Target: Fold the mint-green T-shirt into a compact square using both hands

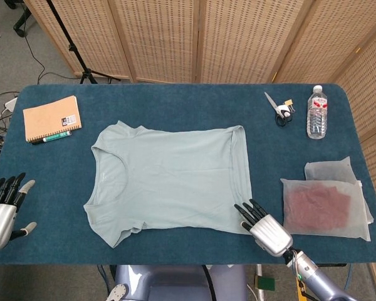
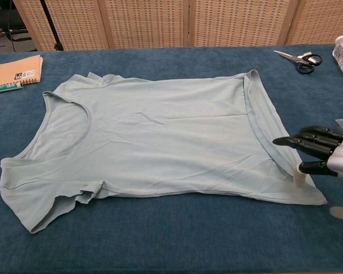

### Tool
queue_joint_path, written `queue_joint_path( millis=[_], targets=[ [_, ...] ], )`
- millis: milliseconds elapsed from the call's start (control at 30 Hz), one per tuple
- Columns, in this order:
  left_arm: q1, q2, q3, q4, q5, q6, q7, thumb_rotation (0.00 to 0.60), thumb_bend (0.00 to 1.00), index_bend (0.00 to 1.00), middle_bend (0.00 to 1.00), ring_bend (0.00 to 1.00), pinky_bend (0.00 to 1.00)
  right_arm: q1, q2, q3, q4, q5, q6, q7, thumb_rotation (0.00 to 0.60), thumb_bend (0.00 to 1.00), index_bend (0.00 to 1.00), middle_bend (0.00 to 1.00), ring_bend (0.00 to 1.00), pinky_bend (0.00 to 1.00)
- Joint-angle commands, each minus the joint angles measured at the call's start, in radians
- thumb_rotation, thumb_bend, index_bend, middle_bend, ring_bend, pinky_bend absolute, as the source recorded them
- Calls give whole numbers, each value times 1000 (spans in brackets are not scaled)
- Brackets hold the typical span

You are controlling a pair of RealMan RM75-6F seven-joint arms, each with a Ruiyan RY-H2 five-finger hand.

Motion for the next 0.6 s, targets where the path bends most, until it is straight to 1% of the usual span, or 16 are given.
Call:
queue_joint_path(
  millis=[33, 500, 600],
  targets=[
    [0, 1, 0, 0, -1, -1, -1, 600, 0, 0, 0, 0, 0, 6, -11, -2, 4, 9, -7, -13, 600, 260, 380, 0, 0, 0],
    [-2, 2, -1, -1, -7, -6, -3, 600, 0, 0, 0, 0, 0, 19, -38, 3, 36, 54, -24, -83, 600, 260, 396, 0, 0, 0],
    [-3, 2, 0, 0, -7, -6, -2, 600, 0, 0, 0, 0, 0, 22, -44, 1, 41, 59, -25, -93, 600, 298, 413, 0, 0, 0]
  ],
)
